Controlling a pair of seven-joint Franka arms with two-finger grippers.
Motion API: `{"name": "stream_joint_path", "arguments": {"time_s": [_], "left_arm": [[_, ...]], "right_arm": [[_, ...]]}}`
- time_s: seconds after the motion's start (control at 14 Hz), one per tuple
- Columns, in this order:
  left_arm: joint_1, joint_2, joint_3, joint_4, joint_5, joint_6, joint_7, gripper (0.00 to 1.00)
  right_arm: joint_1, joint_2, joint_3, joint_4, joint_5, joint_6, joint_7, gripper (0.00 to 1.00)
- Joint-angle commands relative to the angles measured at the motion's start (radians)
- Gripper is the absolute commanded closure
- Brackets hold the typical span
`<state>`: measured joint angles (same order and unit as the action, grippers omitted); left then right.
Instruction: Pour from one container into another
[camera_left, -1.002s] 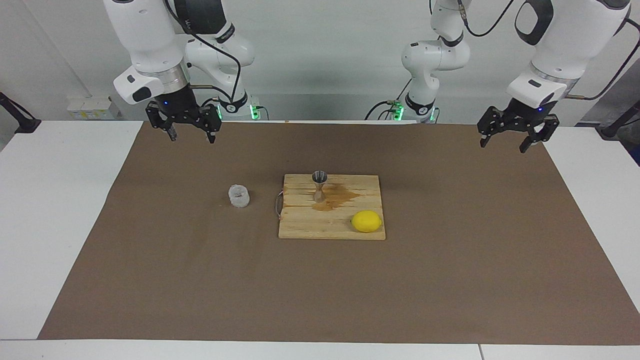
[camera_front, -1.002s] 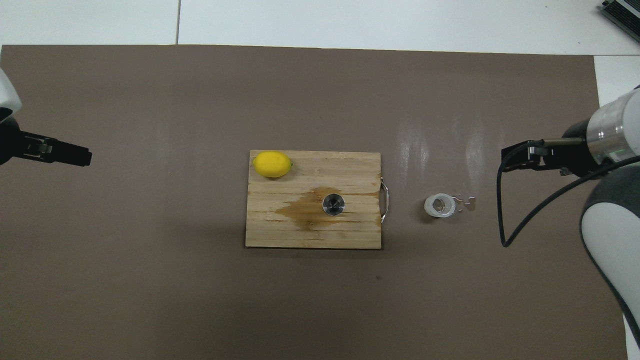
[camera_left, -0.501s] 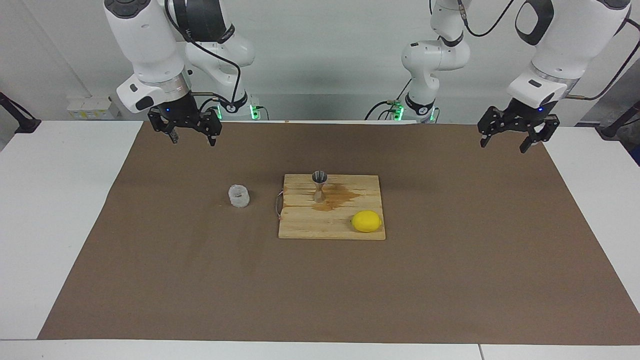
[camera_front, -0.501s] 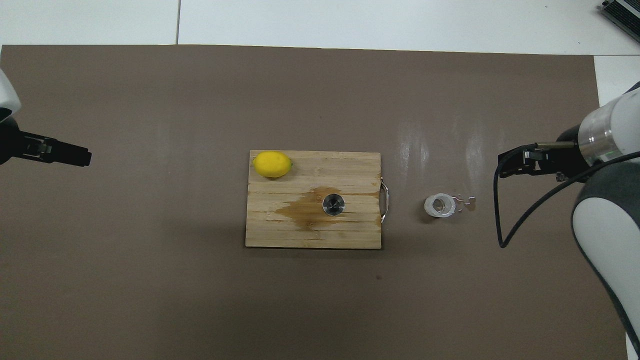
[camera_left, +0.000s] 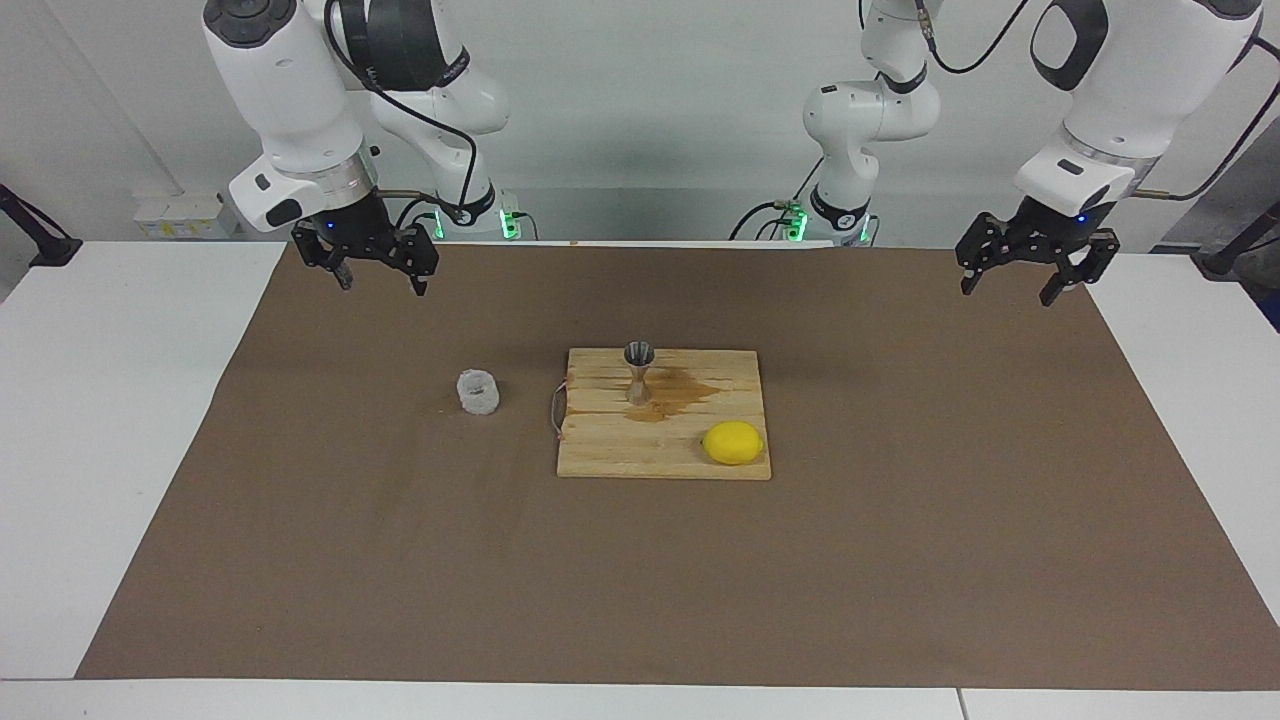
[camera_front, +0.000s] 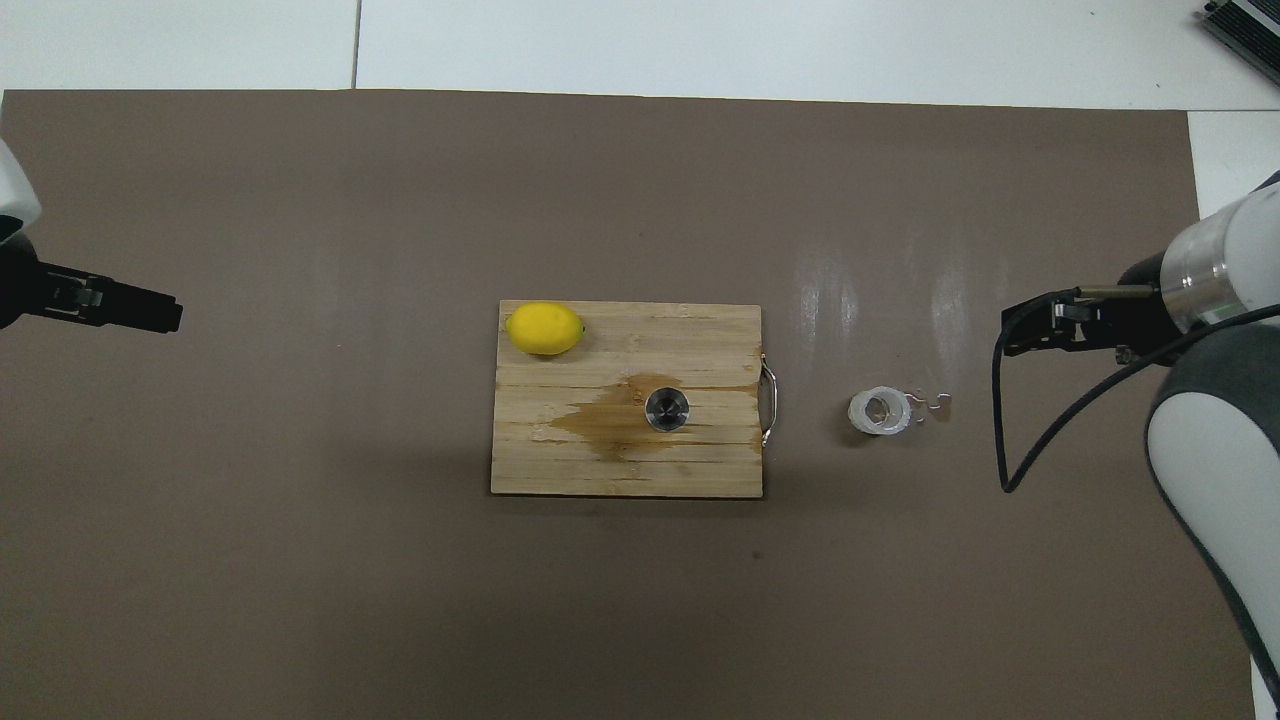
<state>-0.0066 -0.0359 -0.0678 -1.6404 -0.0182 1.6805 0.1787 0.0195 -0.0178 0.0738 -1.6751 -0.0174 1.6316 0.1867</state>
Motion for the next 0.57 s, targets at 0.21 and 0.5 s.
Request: {"name": "stream_joint_path", "arguments": {"time_s": [0.21, 0.5], "left_arm": [[0.014, -0.018, 0.000, -0.013, 0.012, 0.004, 0.016, 0.00], [0.014, -0.013, 0.000, -0.012, 0.012, 0.004, 0.018, 0.00]], "right_arm": [[-0.013, -0.033, 0.006, -0.061, 0.002, 0.068, -0.048, 0.00], [-0.013, -0.034, 0.006, -0.064, 0.002, 0.070, -0.058, 0.00]]}}
